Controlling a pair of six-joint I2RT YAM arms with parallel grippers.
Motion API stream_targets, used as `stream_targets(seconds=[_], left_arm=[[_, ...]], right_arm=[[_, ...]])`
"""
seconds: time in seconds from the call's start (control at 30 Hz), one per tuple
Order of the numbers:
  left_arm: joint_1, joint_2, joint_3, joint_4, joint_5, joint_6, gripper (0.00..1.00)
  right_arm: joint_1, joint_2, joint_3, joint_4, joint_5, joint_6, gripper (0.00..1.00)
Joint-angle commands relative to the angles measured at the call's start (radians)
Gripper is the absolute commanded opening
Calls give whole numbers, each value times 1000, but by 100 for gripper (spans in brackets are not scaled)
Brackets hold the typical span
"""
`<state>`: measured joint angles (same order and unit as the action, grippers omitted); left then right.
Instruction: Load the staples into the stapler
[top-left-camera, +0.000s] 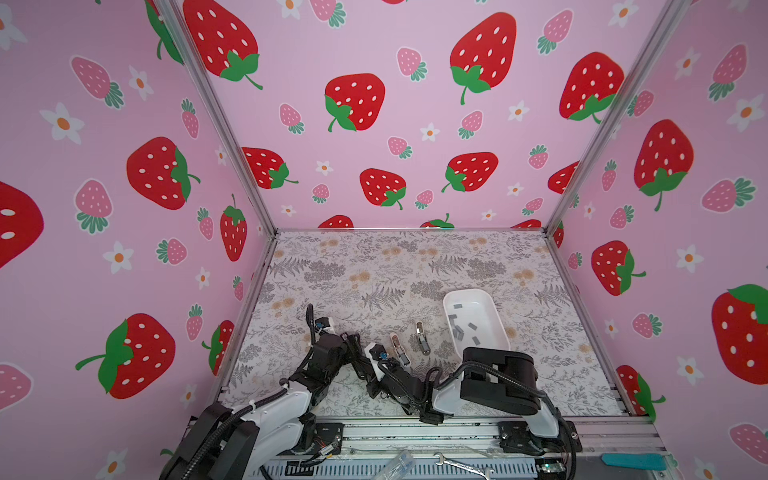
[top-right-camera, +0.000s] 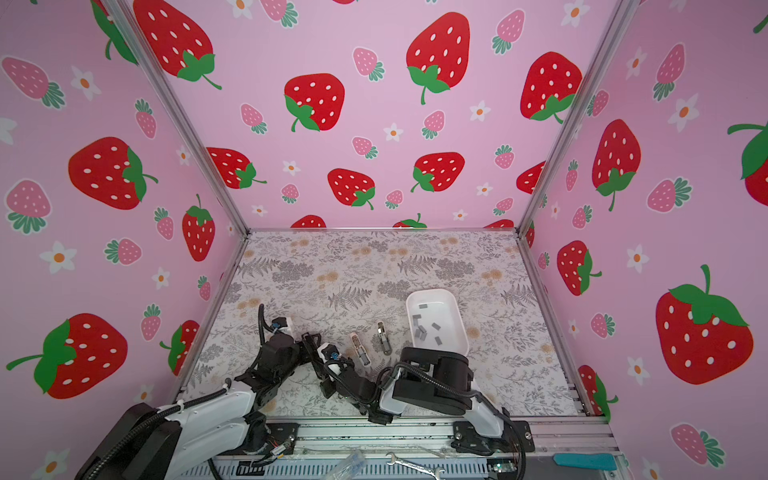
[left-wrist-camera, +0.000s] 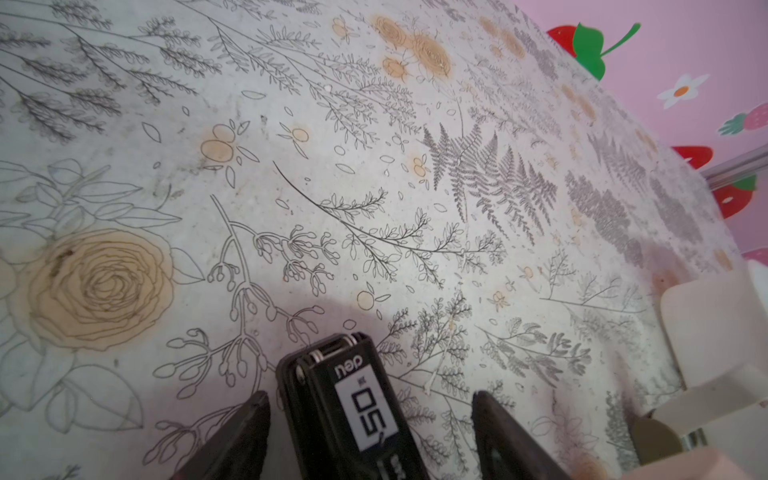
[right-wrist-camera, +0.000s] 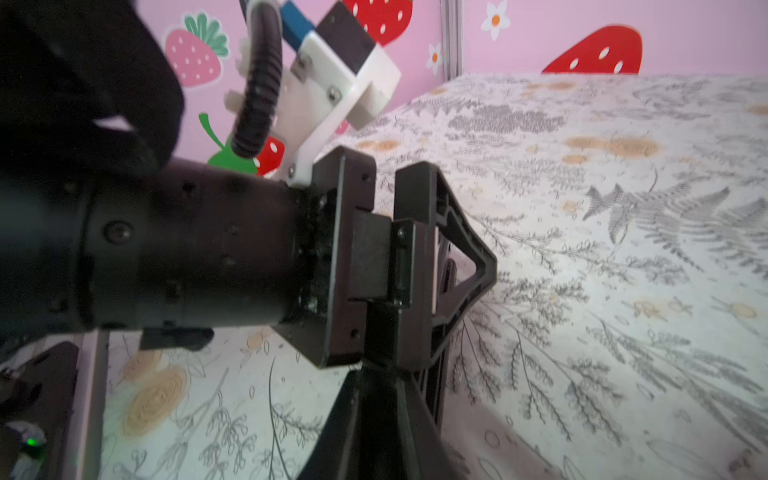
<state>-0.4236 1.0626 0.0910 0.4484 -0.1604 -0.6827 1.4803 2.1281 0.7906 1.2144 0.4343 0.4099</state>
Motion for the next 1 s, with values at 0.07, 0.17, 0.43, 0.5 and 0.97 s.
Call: stream_targets(seconds=[0.07, 0.17, 0.43, 0.5, 0.97], left_arm=[[-5, 44, 2, 12, -16, 0, 78], [-4, 44, 11, 5, -14, 3, 78], [-1, -31, 79, -121, -17, 27, 79], [2, -67, 106, -172, -17, 38, 80], [11, -340, 218, -418, 15, 128, 83]], right_arm=[[8, 103, -38, -245, 6, -25, 18], [8, 74, -26, -266, 7, -21, 19], [2, -102, 32, -383, 35, -48, 22], [2, -150, 36, -406, 37, -56, 25], [-1, -537, -246, -446, 111, 18, 36]])
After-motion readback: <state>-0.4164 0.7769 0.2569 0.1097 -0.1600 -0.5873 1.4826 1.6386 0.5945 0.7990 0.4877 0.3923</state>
